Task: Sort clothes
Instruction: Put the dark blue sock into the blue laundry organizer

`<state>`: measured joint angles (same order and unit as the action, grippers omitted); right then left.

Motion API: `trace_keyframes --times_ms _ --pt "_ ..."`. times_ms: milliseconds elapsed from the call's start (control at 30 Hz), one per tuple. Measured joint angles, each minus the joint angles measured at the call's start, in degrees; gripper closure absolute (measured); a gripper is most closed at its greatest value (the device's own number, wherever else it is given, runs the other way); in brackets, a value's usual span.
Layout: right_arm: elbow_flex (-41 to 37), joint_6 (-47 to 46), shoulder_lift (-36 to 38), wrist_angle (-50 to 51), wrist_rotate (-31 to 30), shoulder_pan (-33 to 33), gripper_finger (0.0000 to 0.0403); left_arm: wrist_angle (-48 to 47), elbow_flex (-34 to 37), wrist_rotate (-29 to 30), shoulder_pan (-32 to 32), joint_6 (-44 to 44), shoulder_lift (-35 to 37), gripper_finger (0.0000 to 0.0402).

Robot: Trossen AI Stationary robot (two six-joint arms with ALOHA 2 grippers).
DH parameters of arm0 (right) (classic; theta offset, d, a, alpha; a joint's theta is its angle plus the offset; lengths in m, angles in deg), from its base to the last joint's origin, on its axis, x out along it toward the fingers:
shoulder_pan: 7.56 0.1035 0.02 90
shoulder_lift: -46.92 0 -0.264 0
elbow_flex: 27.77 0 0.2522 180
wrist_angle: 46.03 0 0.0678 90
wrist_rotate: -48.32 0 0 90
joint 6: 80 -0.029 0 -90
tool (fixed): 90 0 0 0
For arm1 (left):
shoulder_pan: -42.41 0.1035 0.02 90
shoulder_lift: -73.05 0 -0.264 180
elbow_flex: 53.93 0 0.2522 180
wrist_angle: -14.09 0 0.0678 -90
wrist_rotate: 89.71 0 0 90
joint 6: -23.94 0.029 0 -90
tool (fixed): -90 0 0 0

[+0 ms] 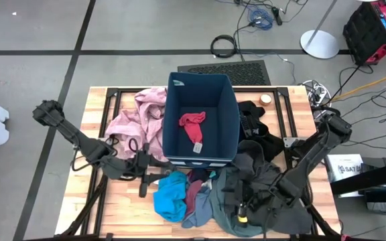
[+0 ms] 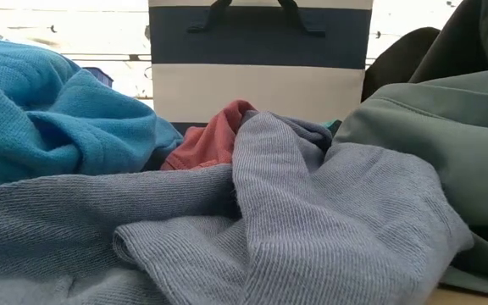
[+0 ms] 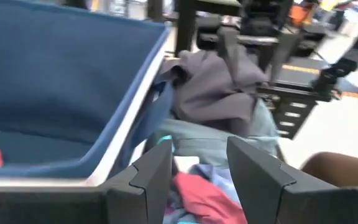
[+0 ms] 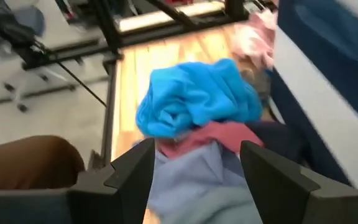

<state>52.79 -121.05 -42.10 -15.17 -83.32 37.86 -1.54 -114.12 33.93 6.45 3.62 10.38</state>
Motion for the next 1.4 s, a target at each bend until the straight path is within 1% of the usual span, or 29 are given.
trace_keyframes --times_ms 100,167,300,333,467,567,633,767,900,1033,1167,1300,1400 --pt "-4.6 3.6 0.0 -8.9 -0.2 -1.2 0.0179 0.5 2.0 3.6 -0.1 -0.4 0.0 0.0237" --pt "-6.7 5.2 0.0 -12.1 -0.4 -2.4 0.0179 0.8 3.2 6.0 -0.1 -0.4 0.0 0.0237" --pt "-10.0 4.3 0.0 -17.2 -0.2 -5.4 0.0179 3.0 5.9 10.2 0.0 -0.2 0.0 0.0237" --pt "-10.6 4.0 -0.3 -18.5 0.3 -6.3 0.0179 3.1 6.4 10.8 -0.1 -0.3 0.0 0.0237" --pt "-11.4 5.7 -3.3 -23.4 6.1 -9.5 0.0179 3.5 7.9 11.4 -0.1 -0.2 0.0 0.0237" --pt "-10.2 6.3 -7.6 -26.0 6.8 -11.3 0.0179 5.0 9.2 11.5 0.2 -0.1 0.0 0.0237" --pt "-8.7 6.2 -10.7 -25.4 7.2 -12.3 0.0179 5.7 9.8 11.0 0.7 -0.2 0.0 0.0237" --pt "-4.0 6.4 -15.8 -20.9 6.9 -13.5 0.0179 5.4 10.1 6.3 0.7 -0.1 -0.1 0.0237" --pt "1.9 7.2 -18.3 -10.0 7.4 -15.3 0.0179 5.2 10.1 5.4 0.6 -0.1 -0.1 0.0237" --pt "6.0 5.4 -18.7 1.4 7.5 -16.2 0.0179 3.4 10.1 0.0 0.5 -0.3 -0.1 0.0237" --pt "5.9 4.8 -19.0 1.5 7.2 -16.6 0.0179 2.9 10.1 0.1 0.6 -0.3 -0.1 0.0237" --pt "6.0 4.6 -21.9 -2.2 6.0 -17.4 0.0179 2.9 10.1 1.4 0.6 -0.3 -0.1 0.0237" --pt "5.8 4.7 -24.1 -2.4 5.7 -17.7 0.0179 2.9 10.1 1.4 0.6 -0.4 -0.1 0.0237"
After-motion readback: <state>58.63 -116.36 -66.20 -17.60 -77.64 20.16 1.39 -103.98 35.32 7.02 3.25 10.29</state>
